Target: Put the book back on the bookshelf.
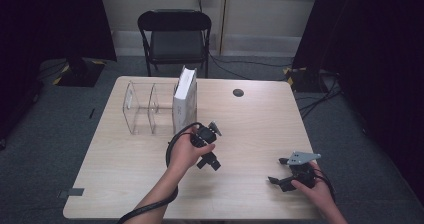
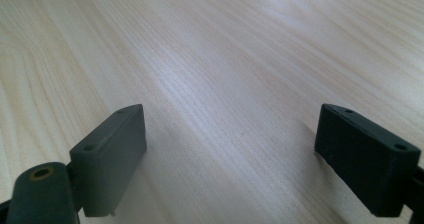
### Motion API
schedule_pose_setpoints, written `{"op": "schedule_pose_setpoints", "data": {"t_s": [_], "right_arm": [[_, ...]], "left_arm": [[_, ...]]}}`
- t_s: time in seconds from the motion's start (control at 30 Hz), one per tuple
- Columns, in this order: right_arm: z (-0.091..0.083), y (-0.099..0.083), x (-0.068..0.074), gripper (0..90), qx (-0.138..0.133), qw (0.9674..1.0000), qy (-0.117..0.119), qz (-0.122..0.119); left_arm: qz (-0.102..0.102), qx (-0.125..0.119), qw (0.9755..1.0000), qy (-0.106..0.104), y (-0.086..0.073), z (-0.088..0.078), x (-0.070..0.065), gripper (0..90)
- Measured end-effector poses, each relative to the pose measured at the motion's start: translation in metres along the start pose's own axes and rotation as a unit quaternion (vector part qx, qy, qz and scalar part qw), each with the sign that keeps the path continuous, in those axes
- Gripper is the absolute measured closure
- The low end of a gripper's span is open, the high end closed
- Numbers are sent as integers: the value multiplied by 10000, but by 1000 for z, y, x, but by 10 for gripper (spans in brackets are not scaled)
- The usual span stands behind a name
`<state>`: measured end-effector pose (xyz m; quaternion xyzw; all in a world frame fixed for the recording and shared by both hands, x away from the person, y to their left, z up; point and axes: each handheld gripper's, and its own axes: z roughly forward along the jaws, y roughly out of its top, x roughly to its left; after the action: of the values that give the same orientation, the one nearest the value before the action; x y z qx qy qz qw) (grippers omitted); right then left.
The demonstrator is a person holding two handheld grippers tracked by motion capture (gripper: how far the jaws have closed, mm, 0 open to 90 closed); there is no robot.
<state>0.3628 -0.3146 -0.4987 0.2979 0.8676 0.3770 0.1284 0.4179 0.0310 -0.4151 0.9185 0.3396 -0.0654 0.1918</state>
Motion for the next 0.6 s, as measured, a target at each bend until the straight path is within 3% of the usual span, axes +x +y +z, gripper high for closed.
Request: {"op": "schedule_pose_setpoints", "data": {"t_s": [0.6], "right_arm": [[0, 0, 0, 125, 6, 10000, 21, -20]], "left_arm": [[93, 49, 9999, -103, 1, 30, -10, 195]]}}
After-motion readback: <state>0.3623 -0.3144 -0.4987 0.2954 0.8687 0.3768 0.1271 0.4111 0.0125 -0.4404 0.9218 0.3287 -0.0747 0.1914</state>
